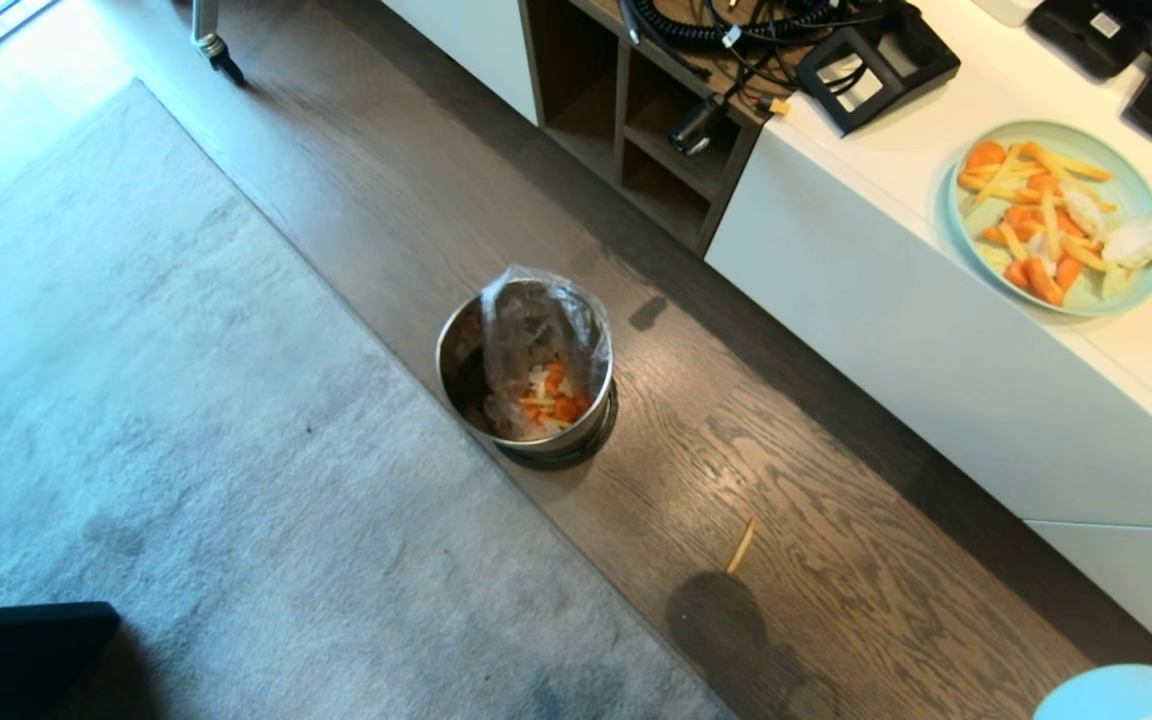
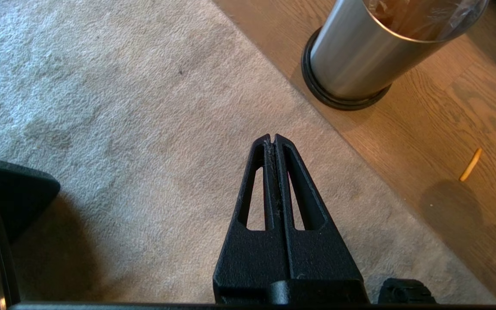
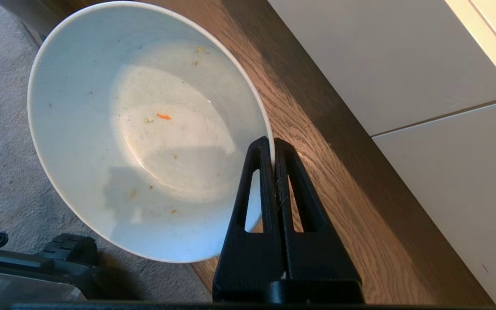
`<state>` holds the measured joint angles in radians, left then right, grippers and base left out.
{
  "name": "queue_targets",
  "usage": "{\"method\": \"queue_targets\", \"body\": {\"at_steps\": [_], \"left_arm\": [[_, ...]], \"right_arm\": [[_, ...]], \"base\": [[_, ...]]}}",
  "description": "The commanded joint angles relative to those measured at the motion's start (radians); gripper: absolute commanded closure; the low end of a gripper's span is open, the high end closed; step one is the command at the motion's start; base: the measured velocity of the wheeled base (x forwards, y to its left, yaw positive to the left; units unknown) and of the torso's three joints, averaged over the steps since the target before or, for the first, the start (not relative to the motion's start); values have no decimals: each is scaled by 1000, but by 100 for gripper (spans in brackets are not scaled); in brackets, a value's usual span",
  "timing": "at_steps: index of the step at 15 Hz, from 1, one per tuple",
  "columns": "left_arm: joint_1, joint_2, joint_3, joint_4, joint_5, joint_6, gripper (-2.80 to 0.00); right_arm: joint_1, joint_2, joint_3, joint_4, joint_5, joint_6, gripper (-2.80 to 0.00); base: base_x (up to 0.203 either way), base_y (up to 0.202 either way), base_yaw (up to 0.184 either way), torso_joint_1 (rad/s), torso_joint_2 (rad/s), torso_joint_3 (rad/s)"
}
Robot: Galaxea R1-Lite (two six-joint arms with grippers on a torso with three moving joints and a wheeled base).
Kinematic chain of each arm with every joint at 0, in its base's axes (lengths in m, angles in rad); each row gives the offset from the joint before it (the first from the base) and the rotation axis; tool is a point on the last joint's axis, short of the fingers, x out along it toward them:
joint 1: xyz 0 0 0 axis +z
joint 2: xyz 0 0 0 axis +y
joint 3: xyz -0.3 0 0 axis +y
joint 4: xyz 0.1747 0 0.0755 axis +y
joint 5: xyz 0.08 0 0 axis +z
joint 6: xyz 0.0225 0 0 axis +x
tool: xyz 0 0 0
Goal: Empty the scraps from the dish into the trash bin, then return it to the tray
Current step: Put the bowl back to the table
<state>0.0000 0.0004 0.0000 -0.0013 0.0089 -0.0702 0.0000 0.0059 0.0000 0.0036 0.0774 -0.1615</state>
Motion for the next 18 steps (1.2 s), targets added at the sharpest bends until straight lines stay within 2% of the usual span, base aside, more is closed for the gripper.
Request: {"method": "queue_targets", "body": {"at_steps": [1, 18], "left_arm": [[0, 0, 0, 0, 0, 0, 0], [0, 0, 0, 0, 0, 0, 0]], "right_arm": [[0, -6, 0, -1, 1, -2, 0], [0, -6, 0, -1, 1, -3, 0]], "base": [[0, 0, 0, 0, 0, 0], [0, 0, 0, 0, 0, 0]]}}
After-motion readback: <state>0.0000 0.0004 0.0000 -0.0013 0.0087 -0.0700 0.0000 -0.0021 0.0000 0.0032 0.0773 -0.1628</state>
